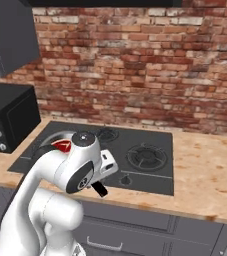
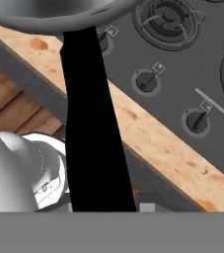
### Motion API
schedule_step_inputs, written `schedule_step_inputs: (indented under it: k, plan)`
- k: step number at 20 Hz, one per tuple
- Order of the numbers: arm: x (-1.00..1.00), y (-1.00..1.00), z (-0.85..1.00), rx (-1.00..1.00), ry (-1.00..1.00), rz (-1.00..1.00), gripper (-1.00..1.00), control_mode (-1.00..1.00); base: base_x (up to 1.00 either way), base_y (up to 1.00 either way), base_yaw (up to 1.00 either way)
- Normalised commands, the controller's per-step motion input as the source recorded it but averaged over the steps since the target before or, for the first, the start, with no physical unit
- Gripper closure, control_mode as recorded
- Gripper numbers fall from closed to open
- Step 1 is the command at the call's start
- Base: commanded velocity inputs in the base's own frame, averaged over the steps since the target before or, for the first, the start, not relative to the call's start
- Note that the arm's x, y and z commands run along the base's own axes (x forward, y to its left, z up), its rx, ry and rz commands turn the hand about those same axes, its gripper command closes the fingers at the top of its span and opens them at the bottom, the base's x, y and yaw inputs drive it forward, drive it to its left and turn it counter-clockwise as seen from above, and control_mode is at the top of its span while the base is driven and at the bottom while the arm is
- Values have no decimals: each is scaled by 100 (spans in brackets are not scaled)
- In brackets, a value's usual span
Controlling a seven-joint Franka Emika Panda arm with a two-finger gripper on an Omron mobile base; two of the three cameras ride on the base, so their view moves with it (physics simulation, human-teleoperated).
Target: Pick up the pan with the steak in it and place it on the dining table. Then place the steak on the plate.
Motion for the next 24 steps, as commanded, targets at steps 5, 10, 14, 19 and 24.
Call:
schedule_step_inputs:
  k: [5,10,14,19,24]
  plan:
    - [0,0,0,0,0,0,100,100,-99,0,10]
    - [0,0,0,0,0,0,100,100,-59,-4,28]
    - [0,0,0,0,0,0,100,100,-23,-7,45]
    - [0,0,0,0,0,0,100,100,-15,-2,48]
    - [0,0,0,0,0,0,100,100,-11,0,49]
